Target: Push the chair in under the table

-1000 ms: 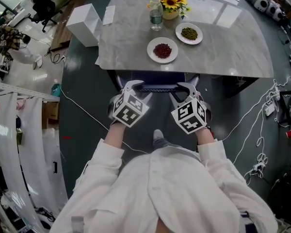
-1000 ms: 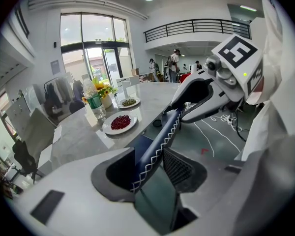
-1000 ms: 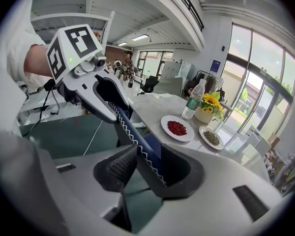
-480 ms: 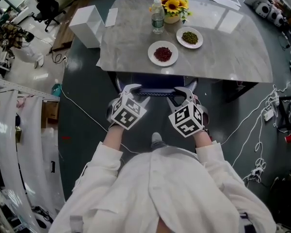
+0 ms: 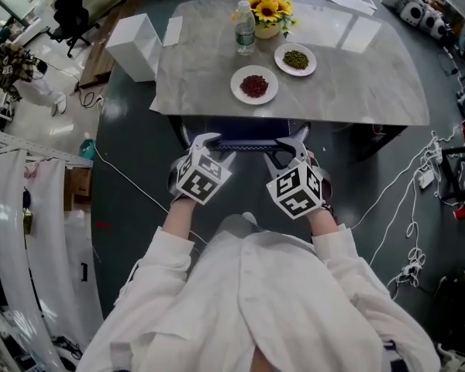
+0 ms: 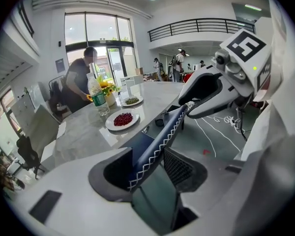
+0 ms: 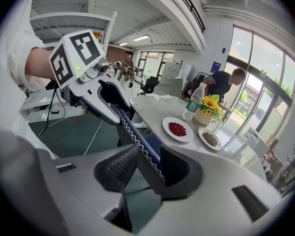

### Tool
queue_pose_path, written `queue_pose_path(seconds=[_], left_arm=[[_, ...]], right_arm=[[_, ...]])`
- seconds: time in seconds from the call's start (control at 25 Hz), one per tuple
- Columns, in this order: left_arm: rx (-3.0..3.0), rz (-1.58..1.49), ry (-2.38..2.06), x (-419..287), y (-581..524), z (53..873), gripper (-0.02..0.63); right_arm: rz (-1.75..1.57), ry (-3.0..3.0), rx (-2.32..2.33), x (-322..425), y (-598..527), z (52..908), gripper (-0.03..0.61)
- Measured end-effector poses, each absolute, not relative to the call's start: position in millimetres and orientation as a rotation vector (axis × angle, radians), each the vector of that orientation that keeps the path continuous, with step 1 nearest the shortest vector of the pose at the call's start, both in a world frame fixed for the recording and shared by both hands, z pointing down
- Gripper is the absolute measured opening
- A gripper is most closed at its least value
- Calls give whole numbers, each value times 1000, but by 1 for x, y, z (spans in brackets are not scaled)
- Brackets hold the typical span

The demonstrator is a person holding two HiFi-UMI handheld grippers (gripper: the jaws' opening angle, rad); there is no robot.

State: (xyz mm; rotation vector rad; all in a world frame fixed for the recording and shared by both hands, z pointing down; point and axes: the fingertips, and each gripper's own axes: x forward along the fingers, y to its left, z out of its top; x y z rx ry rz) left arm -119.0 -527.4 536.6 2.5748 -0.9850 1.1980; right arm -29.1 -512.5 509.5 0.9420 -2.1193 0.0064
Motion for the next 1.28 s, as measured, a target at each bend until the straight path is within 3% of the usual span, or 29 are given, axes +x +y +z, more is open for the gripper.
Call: queue_pose_path(seconds=[0.56, 0.72, 1.12, 1.28], left_arm=[[2649, 584, -1027, -105, -506, 440, 190], [2670, 469, -1064, -106, -504, 418, 184], [2644, 462, -1035, -107, -486, 413, 107], [2679, 365, -1017, -101, -480, 398, 41]], right_arm=[[72, -2245, 1079, -15, -491, 459, 143], [90, -2328, 1178, -15, -495, 438, 74], [148, -2381, 1188, -36, -485, 415, 51], [177, -2384, 1213, -35, -481, 414, 44]])
